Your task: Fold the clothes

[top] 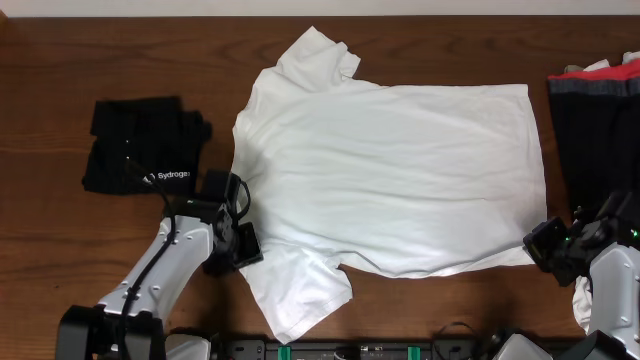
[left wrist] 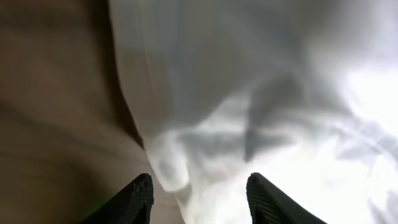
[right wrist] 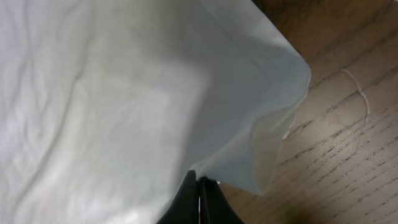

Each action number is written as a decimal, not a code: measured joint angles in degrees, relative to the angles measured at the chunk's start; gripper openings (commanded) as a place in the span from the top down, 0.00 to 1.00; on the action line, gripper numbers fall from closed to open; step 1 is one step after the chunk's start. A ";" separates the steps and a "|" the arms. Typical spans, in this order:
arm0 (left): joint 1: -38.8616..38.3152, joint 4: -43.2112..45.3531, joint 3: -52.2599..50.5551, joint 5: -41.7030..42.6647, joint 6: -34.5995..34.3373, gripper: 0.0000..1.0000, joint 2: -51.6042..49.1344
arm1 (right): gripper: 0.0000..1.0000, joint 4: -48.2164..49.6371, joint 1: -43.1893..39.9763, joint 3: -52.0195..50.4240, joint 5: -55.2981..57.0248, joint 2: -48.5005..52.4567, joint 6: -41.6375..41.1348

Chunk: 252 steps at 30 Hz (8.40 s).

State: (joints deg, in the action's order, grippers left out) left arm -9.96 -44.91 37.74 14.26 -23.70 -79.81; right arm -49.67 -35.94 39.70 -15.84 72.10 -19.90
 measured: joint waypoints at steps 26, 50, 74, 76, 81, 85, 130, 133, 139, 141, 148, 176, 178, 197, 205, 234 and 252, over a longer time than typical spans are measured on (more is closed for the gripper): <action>0.07 -0.35 -6.40 8.85 -1.16 0.59 0.42 | 0.99 0.09 0.00 0.00 -0.24 0.00 0.00; 0.11 -7.85 3.30 11.52 -2.38 0.94 9.92 | 0.99 -4.48 0.00 7.34 -4.37 0.00 0.90; 0.11 9.51 4.74 7.48 -1.51 0.94 10.54 | 0.99 7.41 0.02 8.22 -13.09 0.72 -2.54; 0.11 10.73 4.74 6.29 -1.49 0.94 10.54 | 0.99 8.24 0.02 8.22 -13.07 1.86 -3.19; 0.11 13.55 4.74 3.69 -1.05 0.94 10.54 | 0.99 10.86 0.02 8.22 -13.07 5.11 -4.28; 0.11 16.41 4.74 2.60 -0.13 0.94 10.54 | 0.99 13.25 0.02 8.24 -13.05 7.28 -5.27; 0.11 32.46 4.74 -2.27 10.25 0.94 -3.34 | 0.96 19.50 0.02 8.24 -6.23 11.32 -6.78; 0.11 32.54 4.74 -2.34 10.25 0.94 -3.34 | 0.59 19.78 0.02 8.24 -6.03 11.32 -7.23; 0.11 32.70 4.74 -2.69 10.49 0.29 -3.34 | 0.22 20.02 0.42 8.24 -5.53 11.32 -7.41; 0.11 32.63 4.74 -2.67 10.40 0.22 -3.34 | 0.21 20.00 0.70 8.24 -5.51 11.32 -7.37; 0.11 26.99 4.76 -0.09 10.40 0.27 -3.34 | 0.20 19.34 0.87 8.24 -5.55 11.32 -7.34; -12.11 13.42 4.92 3.13 7.63 0.38 -4.46 | 0.24 17.35 0.87 8.24 -5.51 11.32 -7.32; -13.22 14.32 4.92 2.84 6.99 0.38 -5.90 | 0.24 17.35 0.87 8.24 -5.53 11.32 -7.32; -13.94 14.86 5.29 -0.87 4.37 0.94 -10.51 | 0.25 17.31 0.87 8.24 -5.53 11.32 -7.32; -13.94 8.28 11.15 -1.01 4.81 0.94 -5.25 | 0.25 17.33 0.87 8.24 -5.53 11.32 -7.32; -13.94 34.93 14.51 -8.94 10.23 0.94 -12.81 | 0.25 17.35 0.87 8.24 -5.51 11.32 -7.32; -12.13 22.88 21.66 -10.03 10.64 0.37 -14.36 | 0.25 17.03 0.87 8.24 -6.47 11.32 -7.32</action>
State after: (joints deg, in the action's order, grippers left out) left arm -22.09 -22.02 59.40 4.23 -13.06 -94.17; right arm -32.64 -35.07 47.94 -22.31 83.42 -27.22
